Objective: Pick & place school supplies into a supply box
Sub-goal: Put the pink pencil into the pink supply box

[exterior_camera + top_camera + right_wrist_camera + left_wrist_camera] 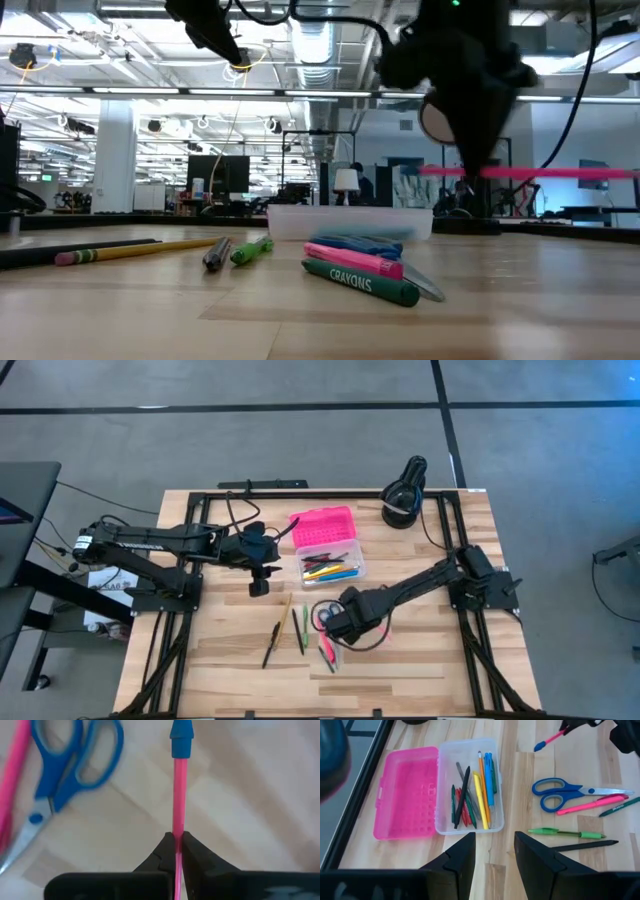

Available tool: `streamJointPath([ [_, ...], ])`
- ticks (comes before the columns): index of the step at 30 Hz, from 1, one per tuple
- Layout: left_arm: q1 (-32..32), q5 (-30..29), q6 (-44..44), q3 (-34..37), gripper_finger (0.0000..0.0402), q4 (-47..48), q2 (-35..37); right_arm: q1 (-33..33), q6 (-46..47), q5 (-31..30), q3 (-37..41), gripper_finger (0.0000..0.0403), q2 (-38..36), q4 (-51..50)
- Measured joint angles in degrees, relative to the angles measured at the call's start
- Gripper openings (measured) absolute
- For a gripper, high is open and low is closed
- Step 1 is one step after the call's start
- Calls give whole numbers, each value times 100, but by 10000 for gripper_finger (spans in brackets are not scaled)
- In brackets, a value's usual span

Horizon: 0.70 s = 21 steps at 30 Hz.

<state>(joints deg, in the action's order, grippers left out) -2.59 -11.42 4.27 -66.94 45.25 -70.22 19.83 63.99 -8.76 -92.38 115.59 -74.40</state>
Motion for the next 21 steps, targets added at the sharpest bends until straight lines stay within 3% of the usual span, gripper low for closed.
streamJointPath([
  [12, -48, 55, 625, 0, 130, 31, 0, -1022, -2725, -1268, -485, 0, -13, 284],
  [21, -286, -24, 1131, 0, 130, 50, 0, -1934, -4979, -1386, -483, 0, -15, 1707],
])
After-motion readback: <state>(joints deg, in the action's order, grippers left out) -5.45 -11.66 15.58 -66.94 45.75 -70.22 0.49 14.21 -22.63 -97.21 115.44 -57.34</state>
